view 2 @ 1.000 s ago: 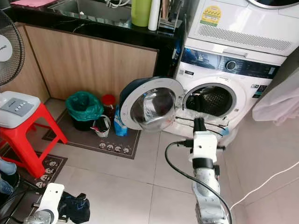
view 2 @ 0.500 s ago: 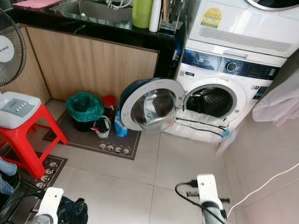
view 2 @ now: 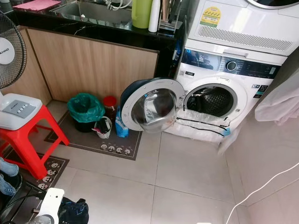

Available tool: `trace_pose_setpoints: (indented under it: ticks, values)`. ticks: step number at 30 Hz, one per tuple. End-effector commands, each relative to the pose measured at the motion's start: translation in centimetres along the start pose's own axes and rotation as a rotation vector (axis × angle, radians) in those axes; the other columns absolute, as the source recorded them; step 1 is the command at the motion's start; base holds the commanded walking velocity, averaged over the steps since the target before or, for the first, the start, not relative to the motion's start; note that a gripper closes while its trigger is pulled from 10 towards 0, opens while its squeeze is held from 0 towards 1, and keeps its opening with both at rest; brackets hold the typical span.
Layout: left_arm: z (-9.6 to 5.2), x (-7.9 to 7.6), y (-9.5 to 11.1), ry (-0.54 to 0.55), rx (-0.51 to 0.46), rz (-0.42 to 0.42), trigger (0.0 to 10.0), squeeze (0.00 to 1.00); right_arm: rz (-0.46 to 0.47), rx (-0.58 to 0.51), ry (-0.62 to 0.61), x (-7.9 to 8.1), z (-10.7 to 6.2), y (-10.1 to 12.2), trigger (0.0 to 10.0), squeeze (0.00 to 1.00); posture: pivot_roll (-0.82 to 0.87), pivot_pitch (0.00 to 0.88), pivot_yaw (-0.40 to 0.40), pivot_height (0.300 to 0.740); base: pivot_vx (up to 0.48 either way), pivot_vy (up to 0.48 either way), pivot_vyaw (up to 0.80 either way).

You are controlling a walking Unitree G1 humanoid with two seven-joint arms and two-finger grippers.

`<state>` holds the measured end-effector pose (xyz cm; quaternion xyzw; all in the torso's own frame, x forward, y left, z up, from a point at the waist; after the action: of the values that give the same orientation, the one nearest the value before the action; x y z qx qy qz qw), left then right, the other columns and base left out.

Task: Clothes washing

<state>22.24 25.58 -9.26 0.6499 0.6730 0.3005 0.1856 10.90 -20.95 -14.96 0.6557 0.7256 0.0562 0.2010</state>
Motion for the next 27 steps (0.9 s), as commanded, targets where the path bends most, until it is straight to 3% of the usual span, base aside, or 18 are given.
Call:
trace_pose_setpoints:
  ticks: [1,7,11,14,17,27]
  values:
    - [0.0,-0.3,-0.5,-0.006,0.020,0.011,10.0,0.00,0.038,0.022,0.018,0.2,-0.1,-0.5,10.0,0.00,0.15,0.000,-0.135,0.740,0.000,0.000,0.00]
    - [-0.1,-0.8,-0.8,-0.017,0.029,0.013,10.0,0.00,0.023,-0.006,0.072,1.3,-0.1,0.1,10.0,0.00,0.15,0.000,-0.133,0.740,0.000,0.000,0.00]
    - [0.0,-1.0,-0.8,-0.023,0.028,0.009,10.0,0.00,-0.068,-0.058,0.128,2.3,0.0,1.5,10.0,0.00,0.16,0.000,-0.134,0.740,0.000,0.000,0.00]
    - [0.0,-0.9,-0.7,-0.026,0.029,0.003,10.0,0.00,-0.028,-0.070,0.126,2.4,0.1,2.3,10.0,0.00,0.15,0.000,-0.132,0.740,0.000,0.000,0.00]
    - [0.0,-1.0,-0.8,-0.035,0.032,0.017,10.0,0.00,-0.072,-0.068,0.140,2.7,0.1,2.5,10.0,0.00,0.16,0.000,-0.137,0.740,0.000,0.000,0.00]
    - [-0.1,-0.9,-1.0,-0.022,0.041,0.005,10.0,0.00,-0.068,-0.062,0.126,2.2,0.1,2.5,10.0,0.00,0.16,0.000,-0.140,0.740,0.297,0.000,0.00]
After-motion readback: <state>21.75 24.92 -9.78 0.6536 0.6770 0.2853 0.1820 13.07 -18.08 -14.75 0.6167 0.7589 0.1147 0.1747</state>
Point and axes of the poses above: a point about 5 cm out from each wrist's last joint towards the gripper, its own z axis pointing out of the wrist towards the gripper, its own y axis along the axis of the wrist's last joint, x = y × z, the point moved 4 cm from there along z, pointing out of the wrist towards the gripper, and after that the axes turned 10 degrees about -z, right-handed, at the moved point
